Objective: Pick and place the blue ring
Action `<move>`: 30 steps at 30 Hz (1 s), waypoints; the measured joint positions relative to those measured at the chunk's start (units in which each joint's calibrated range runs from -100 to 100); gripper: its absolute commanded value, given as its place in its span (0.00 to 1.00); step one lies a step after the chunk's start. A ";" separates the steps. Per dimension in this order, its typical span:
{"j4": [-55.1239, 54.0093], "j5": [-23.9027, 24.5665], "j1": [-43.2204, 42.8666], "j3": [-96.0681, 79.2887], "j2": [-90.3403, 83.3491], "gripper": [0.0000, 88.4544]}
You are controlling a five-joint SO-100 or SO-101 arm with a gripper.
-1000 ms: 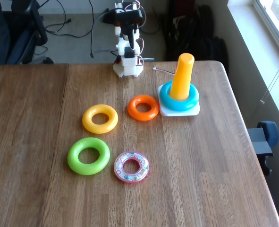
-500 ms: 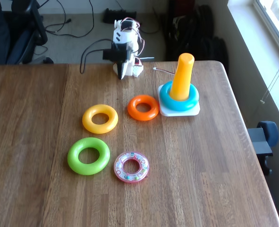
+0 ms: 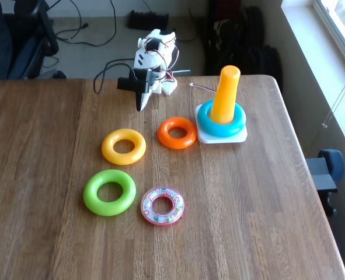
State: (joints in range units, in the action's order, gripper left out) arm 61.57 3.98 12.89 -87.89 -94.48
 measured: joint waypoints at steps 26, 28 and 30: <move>-0.08 -4.84 0.00 -7.75 0.00 0.03; -0.08 -5.27 0.00 -7.75 0.00 0.03; -0.08 -5.57 0.00 -7.75 0.00 0.03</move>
State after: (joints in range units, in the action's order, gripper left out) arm 61.49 -1.59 12.89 -95.64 -94.48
